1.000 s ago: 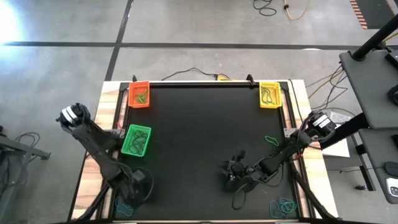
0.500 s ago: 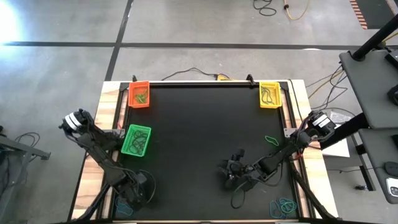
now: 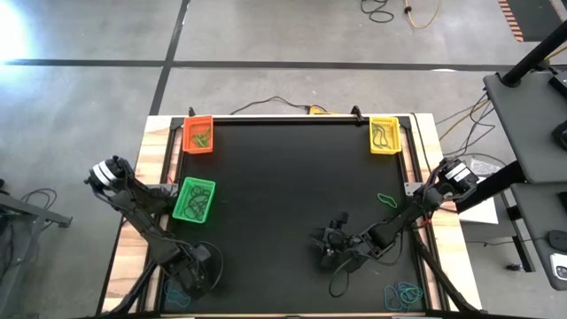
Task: Sort rubber bands into baskets
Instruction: Put the bottom left blue rubber band into the yellow bin
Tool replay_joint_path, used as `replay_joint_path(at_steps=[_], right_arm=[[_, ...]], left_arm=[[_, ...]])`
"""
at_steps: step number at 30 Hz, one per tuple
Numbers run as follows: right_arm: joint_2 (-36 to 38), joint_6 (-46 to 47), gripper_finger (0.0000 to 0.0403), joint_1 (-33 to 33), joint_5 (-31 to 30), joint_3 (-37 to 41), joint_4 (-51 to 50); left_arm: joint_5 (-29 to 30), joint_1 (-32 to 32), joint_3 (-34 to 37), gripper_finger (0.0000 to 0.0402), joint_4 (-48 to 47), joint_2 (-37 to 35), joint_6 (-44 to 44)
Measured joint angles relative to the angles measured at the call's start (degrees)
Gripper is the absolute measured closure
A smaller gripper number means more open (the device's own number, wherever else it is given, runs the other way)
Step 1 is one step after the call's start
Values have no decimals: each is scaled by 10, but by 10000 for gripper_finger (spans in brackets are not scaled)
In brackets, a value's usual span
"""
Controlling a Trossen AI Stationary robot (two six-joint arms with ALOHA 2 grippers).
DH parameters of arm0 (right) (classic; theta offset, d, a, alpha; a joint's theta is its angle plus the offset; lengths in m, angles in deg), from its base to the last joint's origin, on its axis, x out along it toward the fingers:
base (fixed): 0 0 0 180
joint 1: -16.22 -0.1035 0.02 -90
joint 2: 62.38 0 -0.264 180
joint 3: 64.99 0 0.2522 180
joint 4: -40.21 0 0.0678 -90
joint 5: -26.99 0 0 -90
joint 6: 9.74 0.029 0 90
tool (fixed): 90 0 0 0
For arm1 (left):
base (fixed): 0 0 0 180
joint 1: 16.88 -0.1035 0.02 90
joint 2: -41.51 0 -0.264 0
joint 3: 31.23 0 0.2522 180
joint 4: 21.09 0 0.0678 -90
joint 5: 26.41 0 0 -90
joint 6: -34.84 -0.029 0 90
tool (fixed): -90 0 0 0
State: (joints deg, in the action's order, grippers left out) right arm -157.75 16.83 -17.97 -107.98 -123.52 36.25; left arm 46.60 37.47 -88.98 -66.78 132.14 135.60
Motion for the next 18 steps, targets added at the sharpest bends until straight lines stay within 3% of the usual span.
replay_joint_path(at_steps=[4,10,13,18], right_arm=[[0,-1,216,0,0,0,0],[0,-2,216,0,0,0,0],[0,-2,216,0,0,0,0],[0,-2,216,0,0,0,0]], left_arm=[[-24,0,-3,309,0,8,-12],[-26,0,-13,391,0,7,-29],[-11,0,-23,395,-7,6,-45],[66,-11,-88,401,-74,3,-109]])
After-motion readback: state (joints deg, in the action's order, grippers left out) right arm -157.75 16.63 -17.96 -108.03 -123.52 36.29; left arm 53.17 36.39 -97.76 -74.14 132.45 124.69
